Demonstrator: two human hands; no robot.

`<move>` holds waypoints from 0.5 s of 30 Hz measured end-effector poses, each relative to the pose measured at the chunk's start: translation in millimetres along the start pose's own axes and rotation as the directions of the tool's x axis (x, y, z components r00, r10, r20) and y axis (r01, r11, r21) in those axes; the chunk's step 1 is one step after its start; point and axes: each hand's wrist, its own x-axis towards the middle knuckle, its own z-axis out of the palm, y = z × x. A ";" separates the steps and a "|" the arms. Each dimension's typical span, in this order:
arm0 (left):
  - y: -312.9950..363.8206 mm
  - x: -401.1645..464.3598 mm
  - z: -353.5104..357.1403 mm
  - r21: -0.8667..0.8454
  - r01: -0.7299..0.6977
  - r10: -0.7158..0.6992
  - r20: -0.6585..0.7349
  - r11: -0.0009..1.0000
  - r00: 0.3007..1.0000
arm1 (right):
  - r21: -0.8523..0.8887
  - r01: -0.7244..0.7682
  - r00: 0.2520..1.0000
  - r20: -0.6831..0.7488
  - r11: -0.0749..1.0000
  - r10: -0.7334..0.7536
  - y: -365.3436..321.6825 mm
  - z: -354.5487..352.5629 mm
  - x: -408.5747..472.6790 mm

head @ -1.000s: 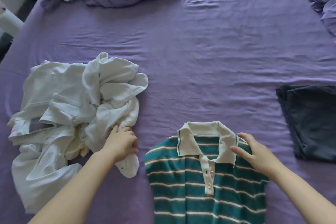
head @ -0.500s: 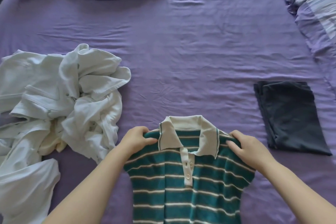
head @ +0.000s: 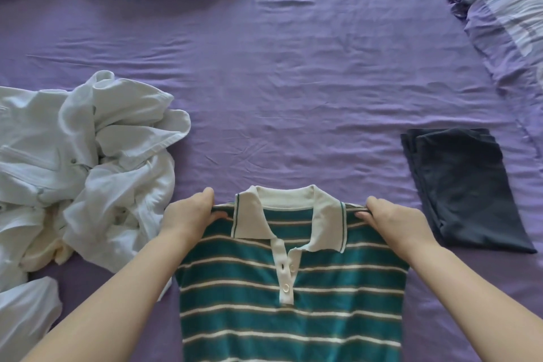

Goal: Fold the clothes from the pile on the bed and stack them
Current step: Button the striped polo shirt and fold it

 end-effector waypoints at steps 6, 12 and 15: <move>27.9 9.1 -3.5 -0.417 0.039 -0.009 0.074 0.908 0.997 | 0.331 0.035 0.998 -0.058 0.943 -0.017 -20.2 0.6 14.6; 73.1 44.1 -16.3 -0.615 0.271 -0.060 0.341 0.740 0.938 | 0.684 -0.025 0.985 0.141 0.729 -0.098 -51.7 -20.2 38.0; 73.8 47.7 -14.4 -0.700 0.289 -0.018 0.368 0.652 0.930 | 0.712 -0.014 0.988 0.115 0.702 -0.098 -52.3 -18.8 36.8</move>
